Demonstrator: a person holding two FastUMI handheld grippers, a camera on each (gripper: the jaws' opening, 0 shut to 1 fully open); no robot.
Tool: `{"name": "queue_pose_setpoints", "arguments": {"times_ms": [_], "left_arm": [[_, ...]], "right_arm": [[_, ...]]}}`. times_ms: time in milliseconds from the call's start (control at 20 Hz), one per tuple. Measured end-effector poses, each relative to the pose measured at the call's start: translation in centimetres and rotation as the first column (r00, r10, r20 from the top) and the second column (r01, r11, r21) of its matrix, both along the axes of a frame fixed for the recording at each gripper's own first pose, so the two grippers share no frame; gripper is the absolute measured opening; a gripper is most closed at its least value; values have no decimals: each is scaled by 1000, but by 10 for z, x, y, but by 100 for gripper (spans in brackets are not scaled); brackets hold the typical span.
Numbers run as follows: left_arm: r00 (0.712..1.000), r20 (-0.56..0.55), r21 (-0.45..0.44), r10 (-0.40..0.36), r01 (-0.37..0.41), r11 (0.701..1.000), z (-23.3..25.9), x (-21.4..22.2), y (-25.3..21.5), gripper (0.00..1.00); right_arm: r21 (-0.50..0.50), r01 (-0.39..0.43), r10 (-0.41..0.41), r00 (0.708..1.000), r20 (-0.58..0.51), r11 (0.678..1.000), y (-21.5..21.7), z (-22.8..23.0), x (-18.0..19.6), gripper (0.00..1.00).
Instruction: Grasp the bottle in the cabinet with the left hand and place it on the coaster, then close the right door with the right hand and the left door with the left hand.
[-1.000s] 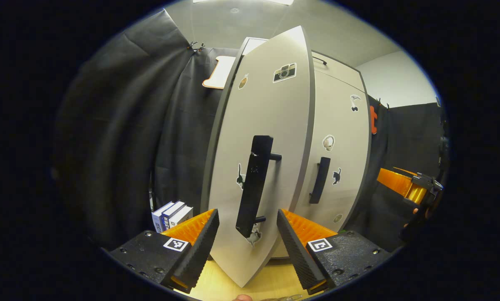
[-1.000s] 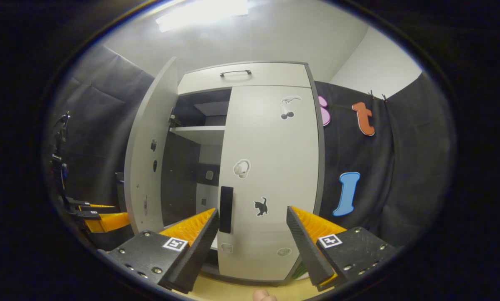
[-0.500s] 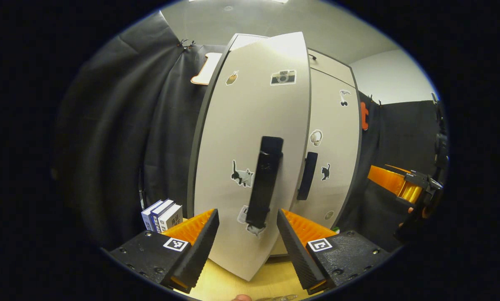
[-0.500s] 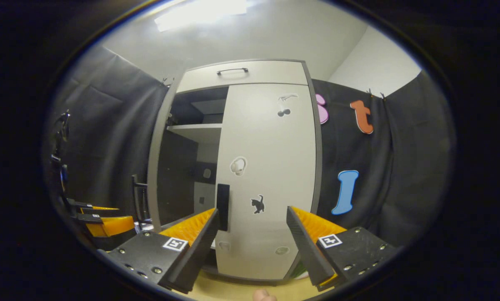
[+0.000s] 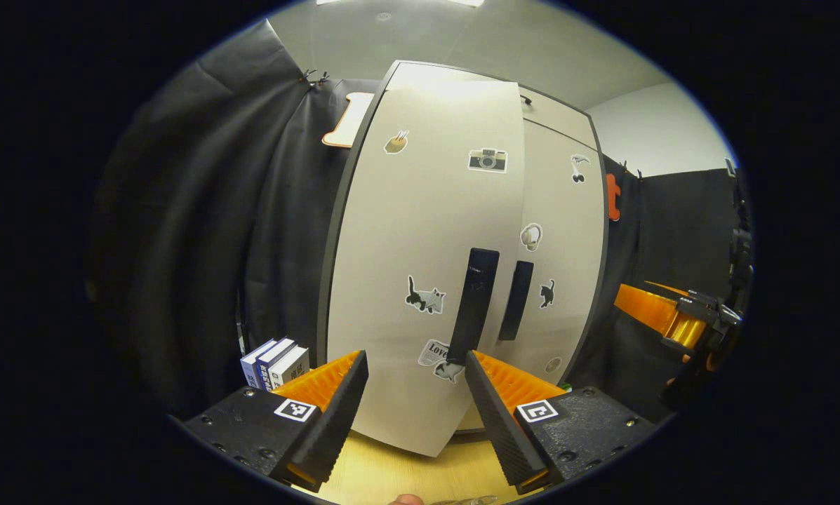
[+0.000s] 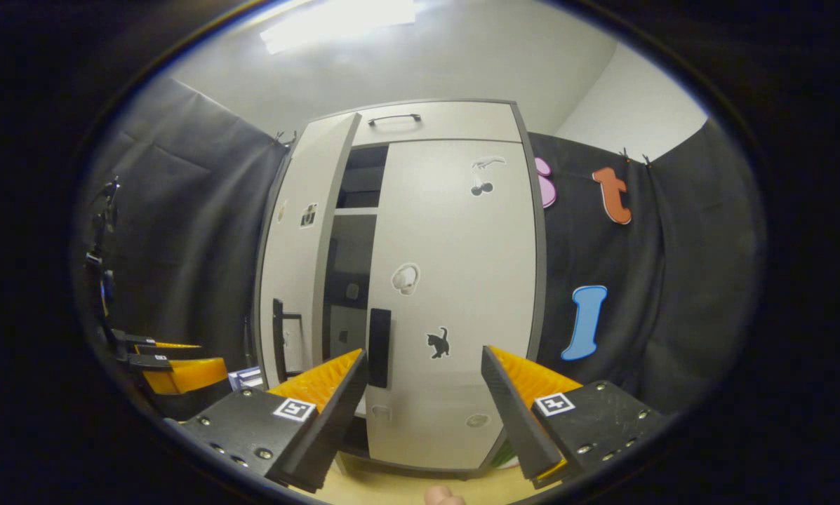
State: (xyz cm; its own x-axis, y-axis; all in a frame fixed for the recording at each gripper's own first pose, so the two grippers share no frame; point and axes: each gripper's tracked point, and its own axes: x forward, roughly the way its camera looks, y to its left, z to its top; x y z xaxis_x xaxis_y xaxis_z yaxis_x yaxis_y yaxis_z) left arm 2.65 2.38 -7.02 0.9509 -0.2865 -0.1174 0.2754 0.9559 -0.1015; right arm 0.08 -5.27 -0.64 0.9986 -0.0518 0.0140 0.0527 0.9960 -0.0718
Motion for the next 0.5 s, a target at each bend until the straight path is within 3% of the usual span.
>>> {"name": "queue_pose_setpoints", "arguments": {"times_ms": [100,150,500], "left_arm": [[1000,8,1,-2,2,1000,2,-1,-1,89],[1000,9,1,-3,3,1000,3,-1,-1,89],[1000,14,0,-7,7,1000,6,-6,-4,89]], "right_arm": [[0,2,-2,1000,-1,1000,-1,0,-1,93],[-2,3,-3,1000,0,1000,-2,0,-2,98],[-16,6,-6,1000,-6,1000,-3,-2,-8,98]]}}
